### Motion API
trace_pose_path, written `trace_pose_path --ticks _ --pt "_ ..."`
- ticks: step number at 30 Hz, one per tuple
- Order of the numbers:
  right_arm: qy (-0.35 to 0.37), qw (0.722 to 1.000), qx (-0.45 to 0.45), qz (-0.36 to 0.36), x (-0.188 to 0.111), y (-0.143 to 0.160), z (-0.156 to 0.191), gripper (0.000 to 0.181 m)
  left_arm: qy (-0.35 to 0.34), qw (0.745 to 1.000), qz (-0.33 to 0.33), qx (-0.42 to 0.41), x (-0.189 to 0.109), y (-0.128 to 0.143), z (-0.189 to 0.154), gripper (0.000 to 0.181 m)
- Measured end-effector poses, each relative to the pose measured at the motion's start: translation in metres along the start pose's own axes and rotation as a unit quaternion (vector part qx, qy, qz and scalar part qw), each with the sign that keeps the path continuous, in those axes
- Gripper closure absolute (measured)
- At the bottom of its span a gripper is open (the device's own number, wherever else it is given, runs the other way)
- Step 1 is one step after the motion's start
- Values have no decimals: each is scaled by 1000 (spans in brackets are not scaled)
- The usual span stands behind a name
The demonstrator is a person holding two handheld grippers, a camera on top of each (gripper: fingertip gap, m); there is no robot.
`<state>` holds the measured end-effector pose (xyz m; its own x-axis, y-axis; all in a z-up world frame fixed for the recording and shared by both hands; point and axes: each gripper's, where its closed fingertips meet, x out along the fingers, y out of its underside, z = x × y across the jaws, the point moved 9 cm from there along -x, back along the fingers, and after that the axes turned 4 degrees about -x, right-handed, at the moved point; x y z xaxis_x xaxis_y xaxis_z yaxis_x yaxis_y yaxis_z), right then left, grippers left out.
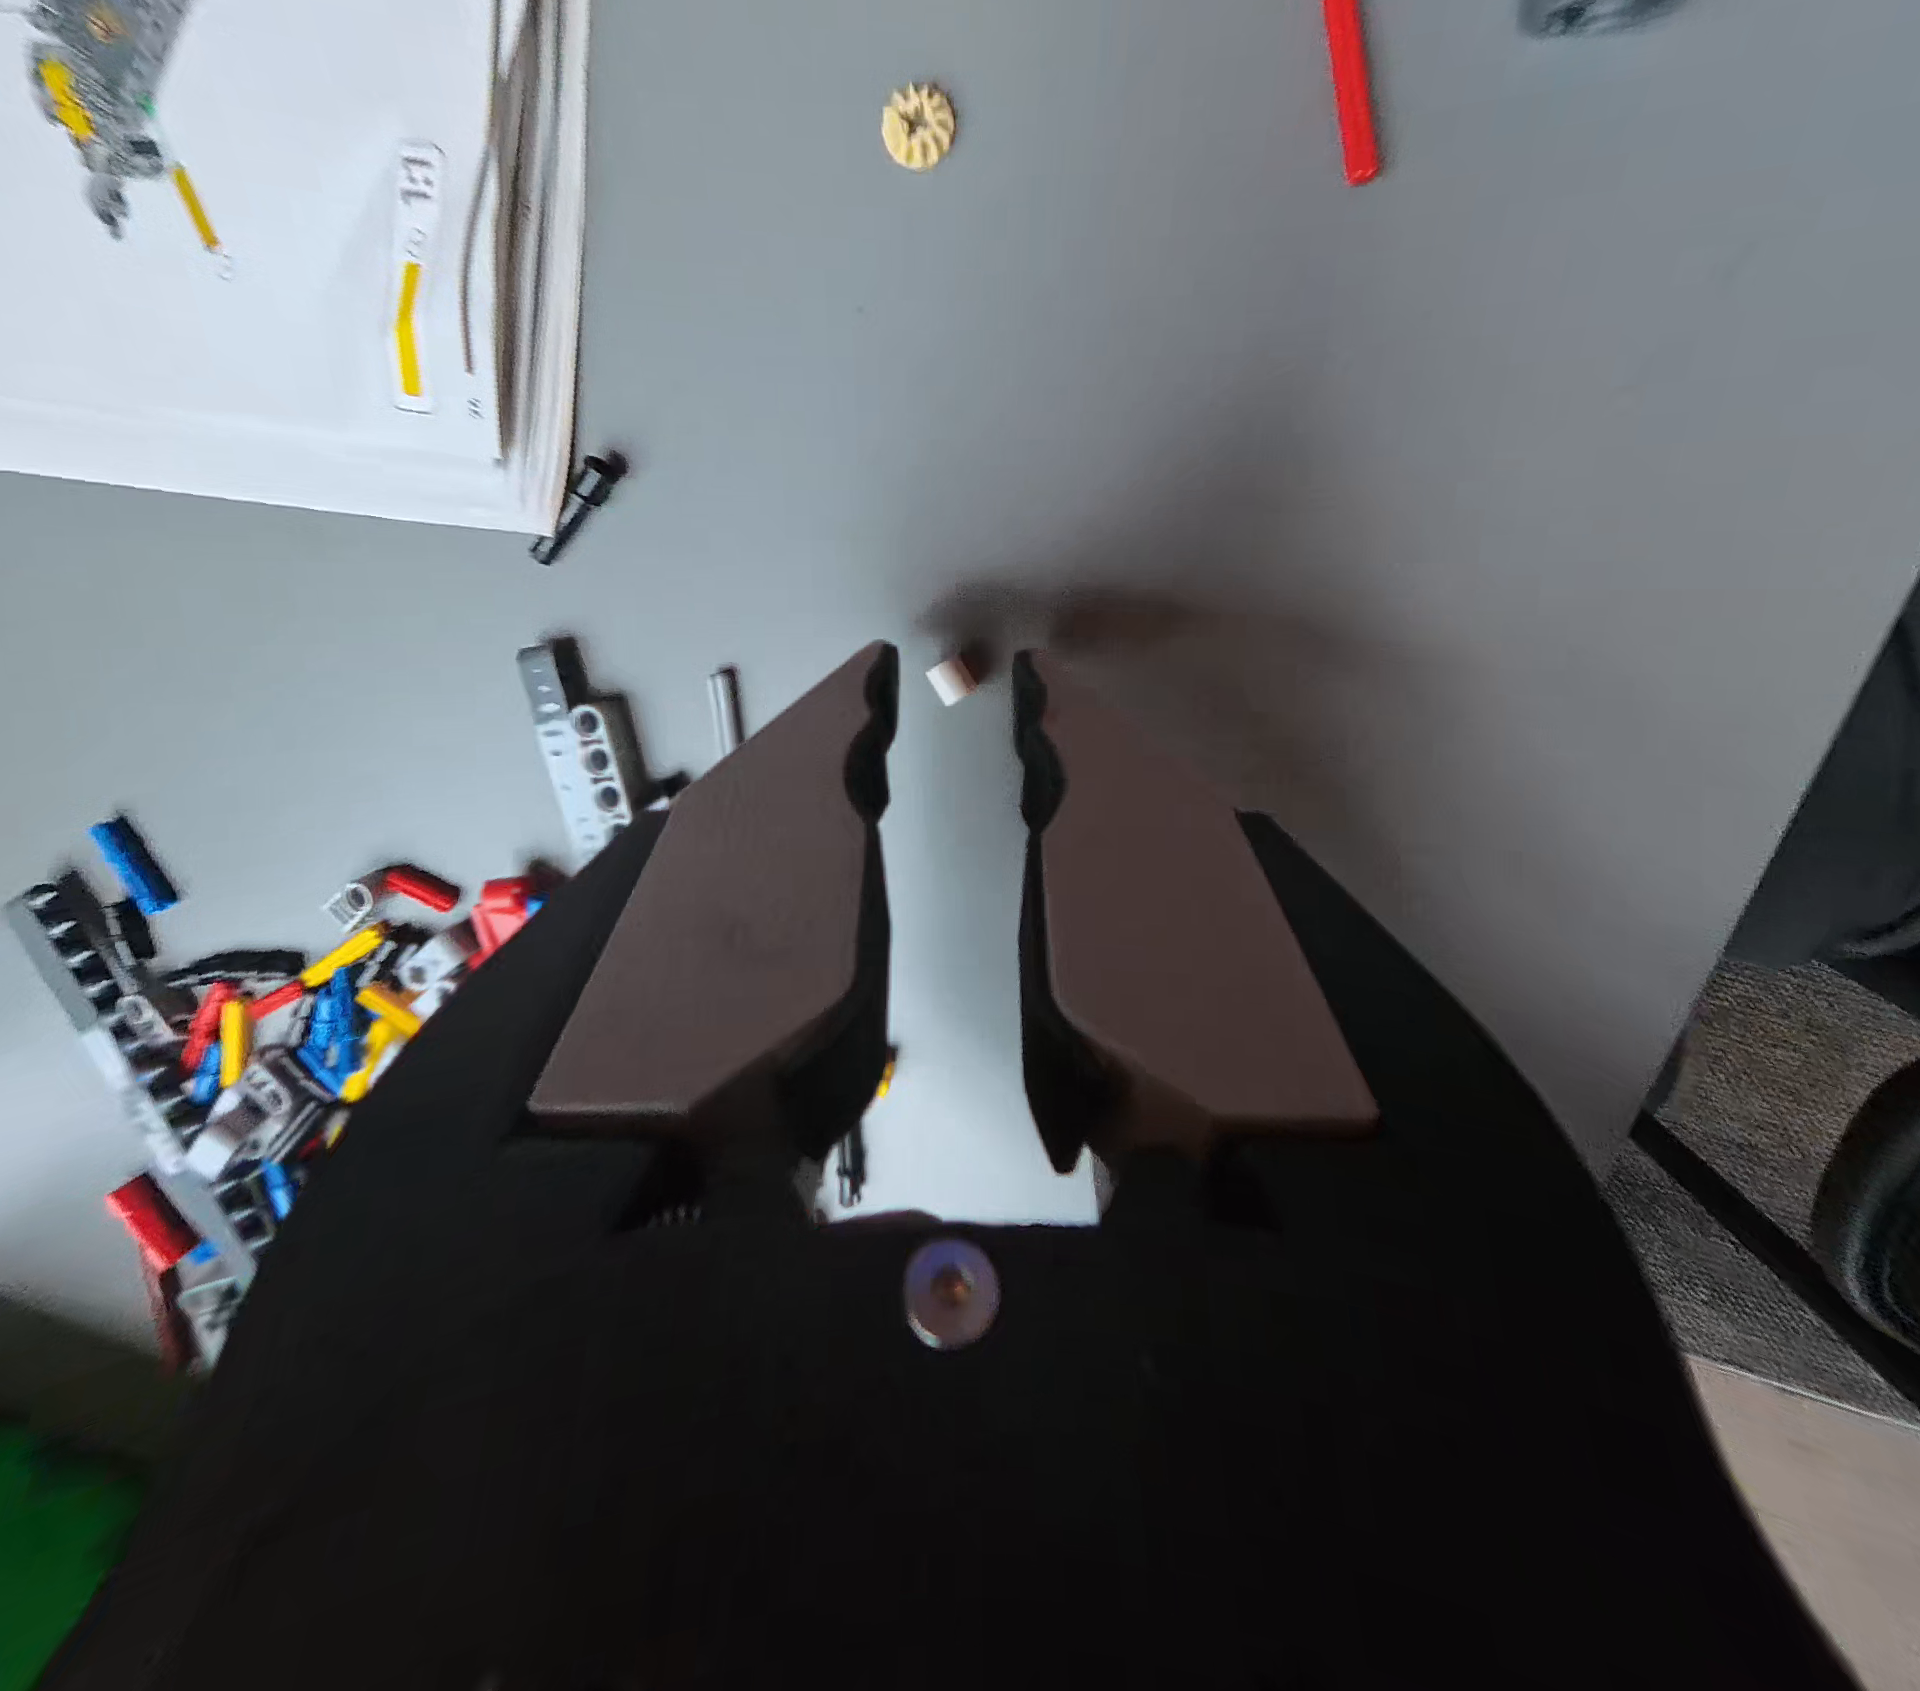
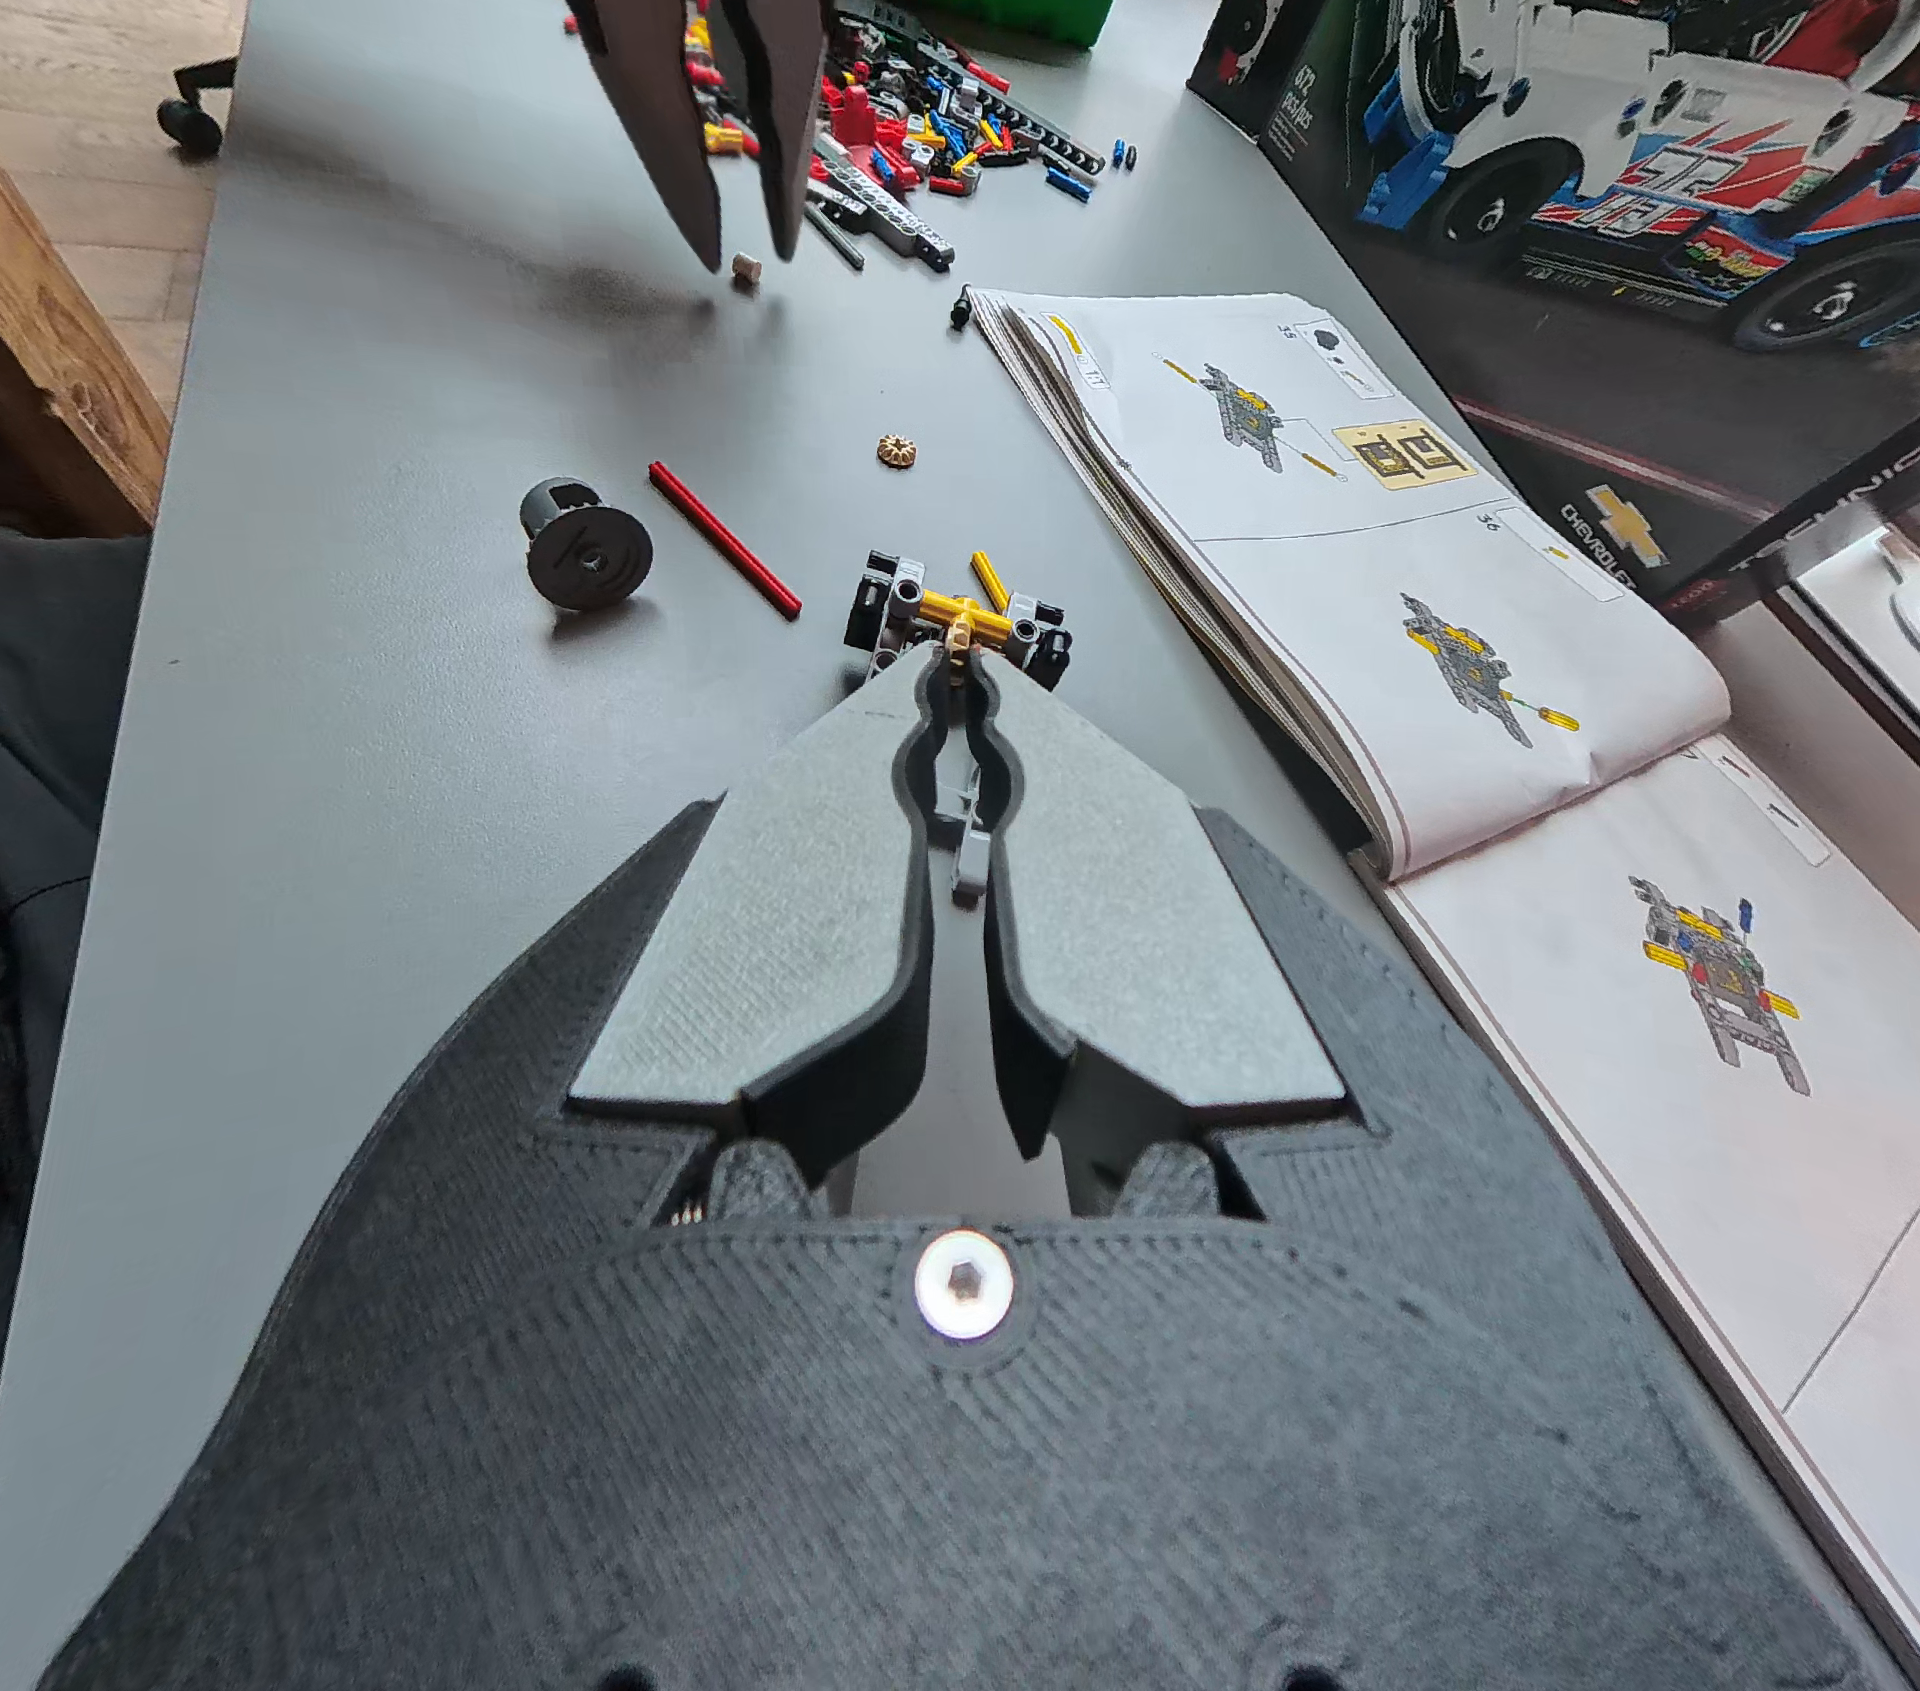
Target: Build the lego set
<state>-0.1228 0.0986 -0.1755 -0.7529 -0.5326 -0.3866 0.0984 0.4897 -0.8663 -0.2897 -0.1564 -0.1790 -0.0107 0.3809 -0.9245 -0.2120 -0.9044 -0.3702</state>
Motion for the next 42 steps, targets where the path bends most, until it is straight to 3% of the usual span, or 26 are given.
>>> trace_pose_path --ticks 2,10,12,14,21,29,37,42 --pt "2 1000 0 0 0 0 0 181 6 1000 -13 -14 5 0 0 175" --pt "1 1000 0 0 -1 0 0 181 -73 996 21 -47 0 20 35 177" --pt "1 1000 -1 0 0 0 0 181 -93 994 18 -62 -3 24 46 176" --pt "1 1000 -2 1 0 0 1 181 -88 992 7 -90 -6 23 52 162" --pt "-1 1000 0 0 0 0 0 181 -89 990 -49 -103 -12 6 53 155" --pt "2 1000 1 1 -1 1 0 181 -72 984 -51 -155 21 -24 64 151" --pt "-3 1000 0 -1 0 0 1 181 -39 984 -30 -171 21 -14 71 181" --pt "-4 1000 0 0 0 1 1 181 -64 986 8 -157 16 -8 80 181"
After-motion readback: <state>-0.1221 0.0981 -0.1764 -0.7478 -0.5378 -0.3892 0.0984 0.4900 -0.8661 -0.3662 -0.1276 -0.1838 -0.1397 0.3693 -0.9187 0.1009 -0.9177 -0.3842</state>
